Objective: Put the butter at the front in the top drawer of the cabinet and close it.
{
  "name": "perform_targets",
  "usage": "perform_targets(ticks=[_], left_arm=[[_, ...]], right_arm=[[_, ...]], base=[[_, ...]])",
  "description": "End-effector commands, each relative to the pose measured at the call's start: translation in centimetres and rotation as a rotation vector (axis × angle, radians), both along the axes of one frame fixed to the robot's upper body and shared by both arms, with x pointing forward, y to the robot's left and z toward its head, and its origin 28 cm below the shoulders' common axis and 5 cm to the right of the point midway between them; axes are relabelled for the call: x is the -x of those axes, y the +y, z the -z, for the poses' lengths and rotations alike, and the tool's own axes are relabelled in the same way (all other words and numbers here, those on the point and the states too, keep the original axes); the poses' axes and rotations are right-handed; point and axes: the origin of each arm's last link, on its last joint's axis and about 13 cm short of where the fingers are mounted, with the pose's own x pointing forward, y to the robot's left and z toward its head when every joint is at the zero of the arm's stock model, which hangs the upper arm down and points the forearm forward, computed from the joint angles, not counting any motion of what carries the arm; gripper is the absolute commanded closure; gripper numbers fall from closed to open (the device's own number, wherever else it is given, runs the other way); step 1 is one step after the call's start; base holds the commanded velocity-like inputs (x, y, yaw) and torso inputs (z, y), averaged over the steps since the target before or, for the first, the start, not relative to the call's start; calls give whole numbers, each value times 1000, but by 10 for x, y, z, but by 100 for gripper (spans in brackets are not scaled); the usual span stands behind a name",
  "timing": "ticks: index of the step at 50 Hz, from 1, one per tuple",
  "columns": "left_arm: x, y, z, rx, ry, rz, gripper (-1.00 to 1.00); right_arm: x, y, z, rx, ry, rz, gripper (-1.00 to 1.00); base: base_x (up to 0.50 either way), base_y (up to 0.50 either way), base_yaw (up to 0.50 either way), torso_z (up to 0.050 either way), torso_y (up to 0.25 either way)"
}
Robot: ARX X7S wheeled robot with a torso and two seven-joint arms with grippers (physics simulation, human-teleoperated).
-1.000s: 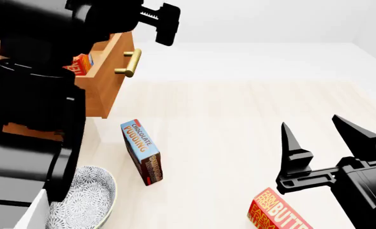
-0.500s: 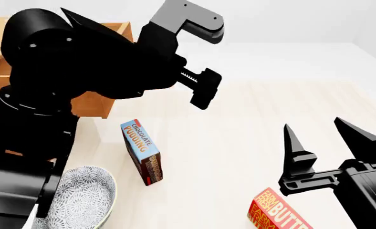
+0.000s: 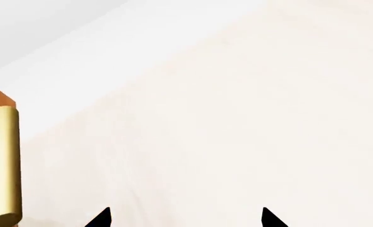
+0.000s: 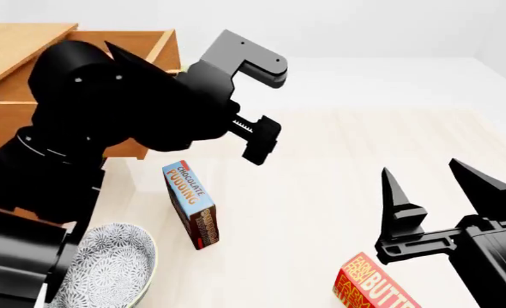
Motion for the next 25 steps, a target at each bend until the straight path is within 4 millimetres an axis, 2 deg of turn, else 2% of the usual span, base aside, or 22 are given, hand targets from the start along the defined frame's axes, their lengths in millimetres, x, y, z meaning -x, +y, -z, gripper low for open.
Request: perform_targets(ticks=[1,25], left_arm=[[-5,8,7,-37,-1,-94,-100],[-19,29,20,-87,-18,-313,-100]], right_arm=[[0,0,0,-1,1,-2,-100],[0,-1,0,-4,0,-6,-100]], base=[[0,0,0,0,0],[0,0,0,0,0]])
